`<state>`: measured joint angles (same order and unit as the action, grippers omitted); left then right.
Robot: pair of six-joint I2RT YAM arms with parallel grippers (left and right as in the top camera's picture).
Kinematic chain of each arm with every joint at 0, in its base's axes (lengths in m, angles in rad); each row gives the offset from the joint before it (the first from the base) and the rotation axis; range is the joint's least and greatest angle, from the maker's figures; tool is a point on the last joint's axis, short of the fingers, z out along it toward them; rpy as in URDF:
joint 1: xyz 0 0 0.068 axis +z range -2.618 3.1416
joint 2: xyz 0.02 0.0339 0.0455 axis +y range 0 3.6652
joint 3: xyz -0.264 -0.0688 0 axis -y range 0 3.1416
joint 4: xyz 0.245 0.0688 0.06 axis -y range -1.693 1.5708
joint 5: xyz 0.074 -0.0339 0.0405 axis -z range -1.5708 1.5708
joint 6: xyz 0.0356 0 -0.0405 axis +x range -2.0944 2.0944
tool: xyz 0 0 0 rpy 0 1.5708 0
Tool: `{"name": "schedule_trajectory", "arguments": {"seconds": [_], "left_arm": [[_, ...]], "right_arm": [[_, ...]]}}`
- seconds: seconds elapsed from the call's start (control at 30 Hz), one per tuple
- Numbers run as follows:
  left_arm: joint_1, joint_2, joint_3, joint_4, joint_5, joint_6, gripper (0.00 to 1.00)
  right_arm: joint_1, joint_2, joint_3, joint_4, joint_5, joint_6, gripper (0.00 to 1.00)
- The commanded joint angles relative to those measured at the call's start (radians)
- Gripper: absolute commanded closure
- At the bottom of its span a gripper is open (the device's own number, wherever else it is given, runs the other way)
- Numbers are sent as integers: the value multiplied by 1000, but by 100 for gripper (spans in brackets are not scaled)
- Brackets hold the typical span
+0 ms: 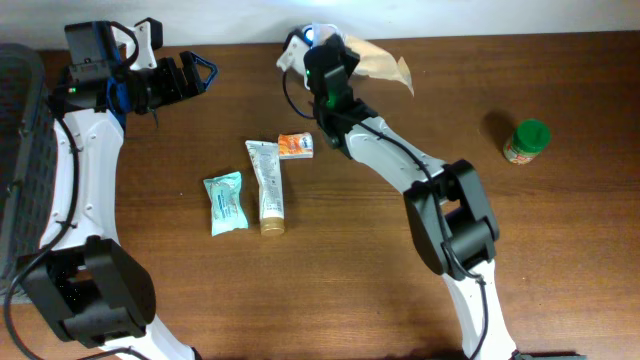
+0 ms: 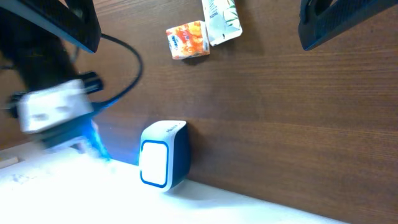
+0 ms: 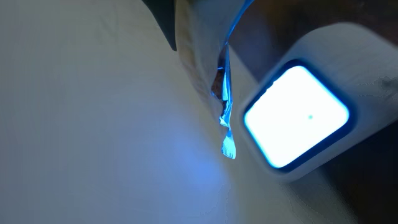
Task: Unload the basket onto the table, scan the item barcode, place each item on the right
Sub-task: 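Lift the bread bag with right gripper up to the barcode scanner, then hold the bag under the scanner, then carry it to the right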
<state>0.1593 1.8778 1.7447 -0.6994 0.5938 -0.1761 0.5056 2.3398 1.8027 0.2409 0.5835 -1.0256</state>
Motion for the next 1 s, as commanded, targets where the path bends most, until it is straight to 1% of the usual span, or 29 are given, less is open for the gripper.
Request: {"name": "schedule_trajectory", "arguments": {"seconds": [0.0,0.2,0.47,0.83,0.9,0.97], "left_arm": [[3,7,-5,0,0,10,1],[3,7,-6,0,0,10,1],[3,7,-5,0,0,10,1],[3,7,-5,0,0,10,1],[3,7,-6,0,0,10,1],[3,7,-5,0,0,10,1]], "right_arm": [[3,21,25,39,27,-97,96],[3,25,24,141,15,-97,96],[-15,25,24,140,-48,-96,96],[-13,14,25,137,-29,-95,96],[-13,-12,25,124,-26,-56,96],[-13,-63,25,70,-30,13,96]]}}
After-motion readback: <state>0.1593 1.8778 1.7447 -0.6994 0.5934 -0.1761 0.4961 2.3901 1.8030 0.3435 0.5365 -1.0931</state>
